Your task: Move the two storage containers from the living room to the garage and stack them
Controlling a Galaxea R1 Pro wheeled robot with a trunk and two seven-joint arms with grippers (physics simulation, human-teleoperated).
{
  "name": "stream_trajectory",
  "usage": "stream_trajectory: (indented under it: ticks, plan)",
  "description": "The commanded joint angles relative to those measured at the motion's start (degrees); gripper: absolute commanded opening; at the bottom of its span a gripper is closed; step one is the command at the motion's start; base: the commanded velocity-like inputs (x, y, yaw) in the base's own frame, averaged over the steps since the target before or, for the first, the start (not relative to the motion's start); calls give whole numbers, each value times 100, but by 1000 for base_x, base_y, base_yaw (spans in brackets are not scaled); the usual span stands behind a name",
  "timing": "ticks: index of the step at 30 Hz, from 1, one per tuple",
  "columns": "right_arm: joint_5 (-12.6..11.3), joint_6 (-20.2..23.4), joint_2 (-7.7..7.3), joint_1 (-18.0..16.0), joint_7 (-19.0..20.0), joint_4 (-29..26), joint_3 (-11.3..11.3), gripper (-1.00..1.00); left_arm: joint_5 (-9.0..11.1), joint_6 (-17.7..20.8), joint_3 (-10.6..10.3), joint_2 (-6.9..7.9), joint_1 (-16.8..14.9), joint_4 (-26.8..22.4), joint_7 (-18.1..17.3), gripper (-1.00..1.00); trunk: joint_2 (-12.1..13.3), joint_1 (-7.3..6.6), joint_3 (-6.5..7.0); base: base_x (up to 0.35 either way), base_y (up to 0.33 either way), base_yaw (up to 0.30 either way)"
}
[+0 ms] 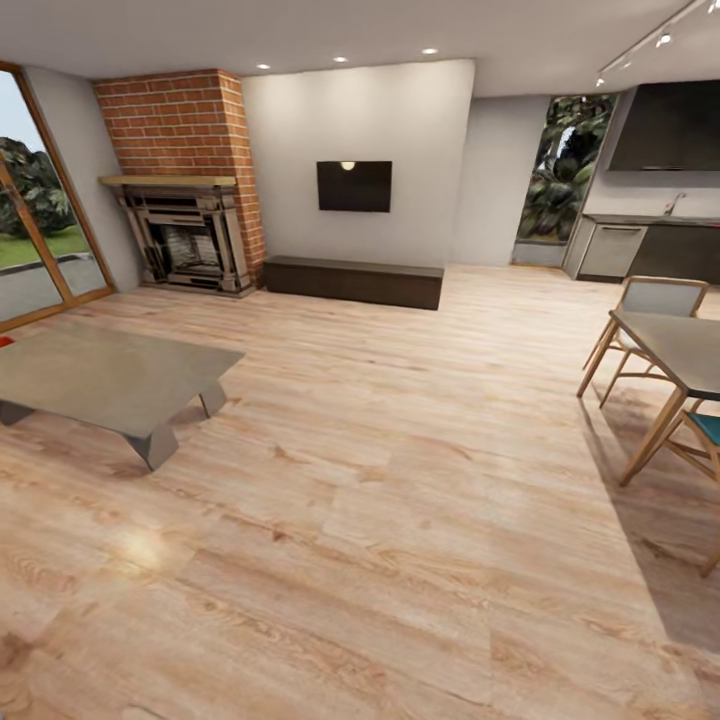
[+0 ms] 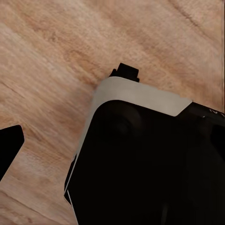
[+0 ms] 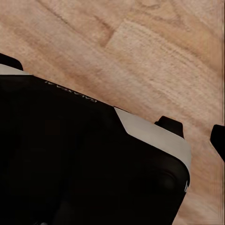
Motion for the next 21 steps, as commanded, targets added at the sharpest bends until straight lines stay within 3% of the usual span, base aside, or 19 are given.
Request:
stream_trajectory:
  ticks: [1,21]
  plan:
    - [0,-44,2,-13,0,19,41,100,13,7,19,-1,-6,15,18,100,-3,3,-5,314,-156,0]
    - [20,-44,-6,-11,0,0,47,100,4,7,13,34,-6,45,18,100,-3,3,-5,314,-136,0]
